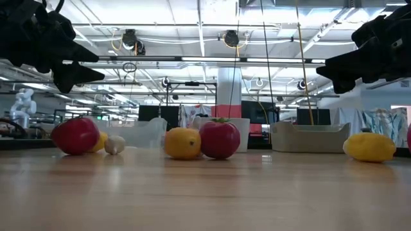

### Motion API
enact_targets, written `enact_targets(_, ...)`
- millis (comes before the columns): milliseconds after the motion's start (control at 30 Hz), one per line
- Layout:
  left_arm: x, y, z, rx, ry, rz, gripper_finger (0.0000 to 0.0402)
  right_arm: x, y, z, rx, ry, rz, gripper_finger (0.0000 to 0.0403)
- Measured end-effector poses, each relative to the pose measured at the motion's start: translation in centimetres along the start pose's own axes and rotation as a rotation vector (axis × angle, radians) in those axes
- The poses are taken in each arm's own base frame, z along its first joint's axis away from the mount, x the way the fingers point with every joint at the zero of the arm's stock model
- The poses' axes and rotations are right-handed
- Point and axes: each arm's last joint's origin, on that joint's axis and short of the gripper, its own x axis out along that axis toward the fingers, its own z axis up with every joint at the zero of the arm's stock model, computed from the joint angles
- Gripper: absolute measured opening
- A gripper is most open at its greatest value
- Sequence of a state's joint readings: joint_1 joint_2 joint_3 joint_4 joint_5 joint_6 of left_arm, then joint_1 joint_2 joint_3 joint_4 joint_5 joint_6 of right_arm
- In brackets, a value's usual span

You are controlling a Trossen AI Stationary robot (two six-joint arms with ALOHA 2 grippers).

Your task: Sort produce into baskets

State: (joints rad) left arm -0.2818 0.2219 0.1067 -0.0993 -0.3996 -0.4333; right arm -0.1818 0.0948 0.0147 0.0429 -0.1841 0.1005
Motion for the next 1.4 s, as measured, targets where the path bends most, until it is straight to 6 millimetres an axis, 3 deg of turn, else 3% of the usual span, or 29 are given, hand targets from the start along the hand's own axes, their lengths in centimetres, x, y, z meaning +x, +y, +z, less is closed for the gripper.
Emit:
enact_targets(267,0.0,0.4,0.3,0.201,-0.067,0.167,0.0256,0.0,0.0,0.3,0.001,-0.028,0.003,0.015)
enact_targets(400,-0.1,0.3,0.9,0.04,-0.142,0.174,0.0256,0.0,0.1,0.7,0.14,-0.07,0.013,0.015)
enact_targets(633,-0.3,0.8,2.2,-0.06,-0.328,0.375,0.0256,-0.1,0.1,1.2,0.192,-0.125,0.026,0.015)
enact_targets(833,0.4,0.4,2.9,0.041,-0.3,0.17,0.0256,-0.2,0.3,2.1,0.179,-0.218,0.044,0.015)
enact_targets(967,1.8,0.4,3.0,0.14,-0.275,0.157,0.0256,-0.3,0.2,2.8,0.159,-0.293,0.008,0.015)
enact_targets(1200,4.5,-0.7,5.6,0.346,-0.219,0.125,0.0256,0.6,0.0,3.0,0.08,-0.256,-0.041,0.015)
enact_targets(1400,6.2,-1.6,6.9,0.505,-0.188,0.145,0.0256,2.5,0.2,4.6,0.045,-0.147,-0.034,0.0157)
